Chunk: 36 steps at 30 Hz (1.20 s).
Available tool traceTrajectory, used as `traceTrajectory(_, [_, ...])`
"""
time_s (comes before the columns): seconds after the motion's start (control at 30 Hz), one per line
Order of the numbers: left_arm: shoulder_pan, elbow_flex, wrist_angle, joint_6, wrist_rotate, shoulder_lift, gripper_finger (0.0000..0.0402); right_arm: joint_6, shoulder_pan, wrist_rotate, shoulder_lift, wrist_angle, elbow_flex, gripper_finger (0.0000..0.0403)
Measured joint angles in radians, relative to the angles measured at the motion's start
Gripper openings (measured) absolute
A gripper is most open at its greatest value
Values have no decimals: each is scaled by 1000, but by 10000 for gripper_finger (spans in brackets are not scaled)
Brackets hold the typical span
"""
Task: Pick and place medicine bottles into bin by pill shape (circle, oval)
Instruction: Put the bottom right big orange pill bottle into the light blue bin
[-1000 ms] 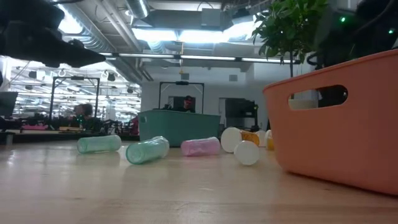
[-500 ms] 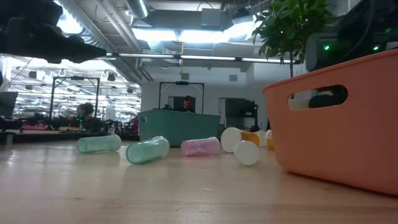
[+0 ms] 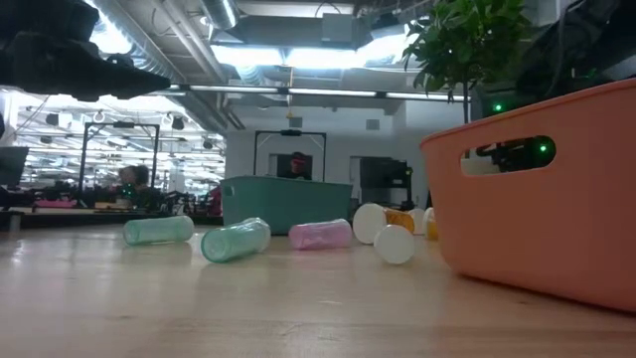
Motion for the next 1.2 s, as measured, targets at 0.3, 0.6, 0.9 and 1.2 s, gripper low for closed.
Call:
traceTrajectory(0.3, [0,0,-1,-1,1,0,229,6,0,-18,3,19,-2,280])
traceTrajectory(0.6, [0,0,-1,-146,1,0,229,3,-1,-6,5,32,-3,248])
traceTrajectory(0.9, [0,0,-6,-237,1,0,229,-34,3,9,0,43,-3,193])
traceTrajectory(1.2, [0,0,-7,-236,1,0,229,-106,93,39,-48,16,169,196])
